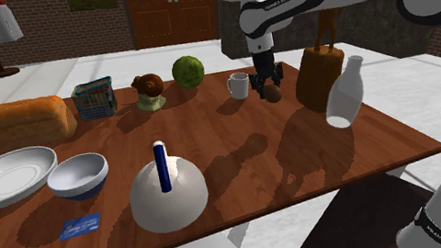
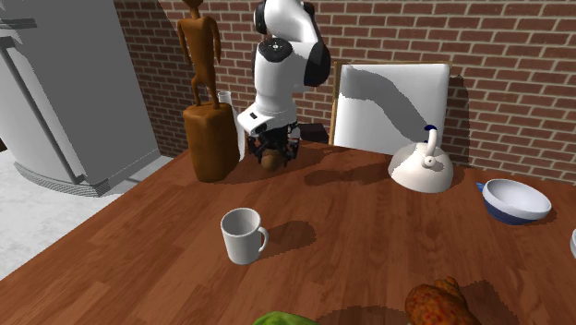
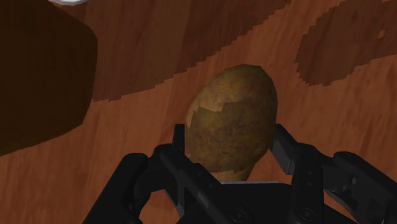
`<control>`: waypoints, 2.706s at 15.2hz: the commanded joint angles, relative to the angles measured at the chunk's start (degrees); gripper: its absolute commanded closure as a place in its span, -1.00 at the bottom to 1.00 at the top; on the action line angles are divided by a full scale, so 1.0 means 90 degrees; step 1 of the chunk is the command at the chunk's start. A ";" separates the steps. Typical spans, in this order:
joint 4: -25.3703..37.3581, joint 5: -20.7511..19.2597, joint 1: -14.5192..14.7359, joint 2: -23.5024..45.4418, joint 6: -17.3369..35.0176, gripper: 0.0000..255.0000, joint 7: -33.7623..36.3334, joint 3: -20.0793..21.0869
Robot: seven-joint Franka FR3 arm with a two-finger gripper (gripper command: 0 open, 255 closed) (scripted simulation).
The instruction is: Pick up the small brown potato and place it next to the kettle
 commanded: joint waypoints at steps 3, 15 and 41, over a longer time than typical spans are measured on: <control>0.0233 -0.0004 0.0001 -0.0081 -0.0315 1.00 -0.0017 -0.0003; 0.1158 -0.0009 0.0002 -0.0151 -0.1309 1.00 -0.0071 -0.0009; 0.0705 0.0228 0.0890 -0.1396 -0.2153 1.00 0.1336 0.0533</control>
